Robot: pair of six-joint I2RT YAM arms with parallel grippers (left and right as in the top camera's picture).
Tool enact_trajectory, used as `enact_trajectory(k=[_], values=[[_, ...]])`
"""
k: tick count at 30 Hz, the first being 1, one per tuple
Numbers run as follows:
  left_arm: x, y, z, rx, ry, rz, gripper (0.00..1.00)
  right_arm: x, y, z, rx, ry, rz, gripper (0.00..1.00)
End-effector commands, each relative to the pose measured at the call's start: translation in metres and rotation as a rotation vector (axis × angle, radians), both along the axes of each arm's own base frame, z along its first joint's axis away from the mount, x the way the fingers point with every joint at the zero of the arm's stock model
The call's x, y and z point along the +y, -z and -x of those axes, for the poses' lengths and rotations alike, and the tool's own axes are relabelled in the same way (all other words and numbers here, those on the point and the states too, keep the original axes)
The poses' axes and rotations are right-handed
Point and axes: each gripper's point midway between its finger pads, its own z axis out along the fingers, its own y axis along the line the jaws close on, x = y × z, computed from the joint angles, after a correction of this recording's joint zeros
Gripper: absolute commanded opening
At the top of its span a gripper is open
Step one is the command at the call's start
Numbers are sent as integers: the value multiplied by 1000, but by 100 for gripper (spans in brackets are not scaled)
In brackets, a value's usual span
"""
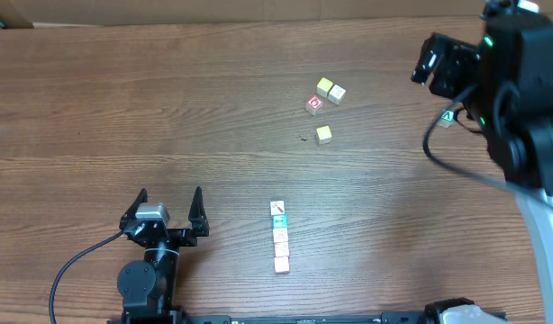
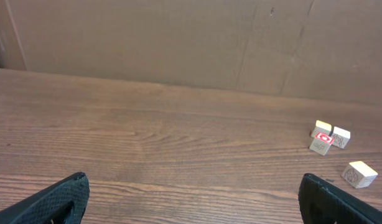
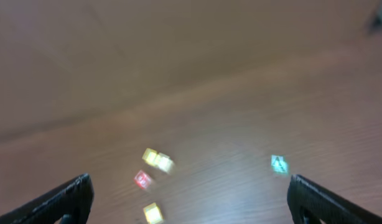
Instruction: Flip 5 blocks
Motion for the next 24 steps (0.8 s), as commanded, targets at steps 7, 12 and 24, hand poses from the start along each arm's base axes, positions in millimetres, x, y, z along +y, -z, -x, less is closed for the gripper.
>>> enact_trajectory(k=[7, 12, 24], values=[[4, 0, 0, -7, -16, -20, 100, 14, 34, 56, -298, -181, -1, 100], [4, 0, 0, -7, -16, -20, 100, 9, 95, 100, -356, -201, -16, 100], [4, 0, 0, -7, -16, -19, 100, 9, 192, 138, -461, -267, -59, 100]])
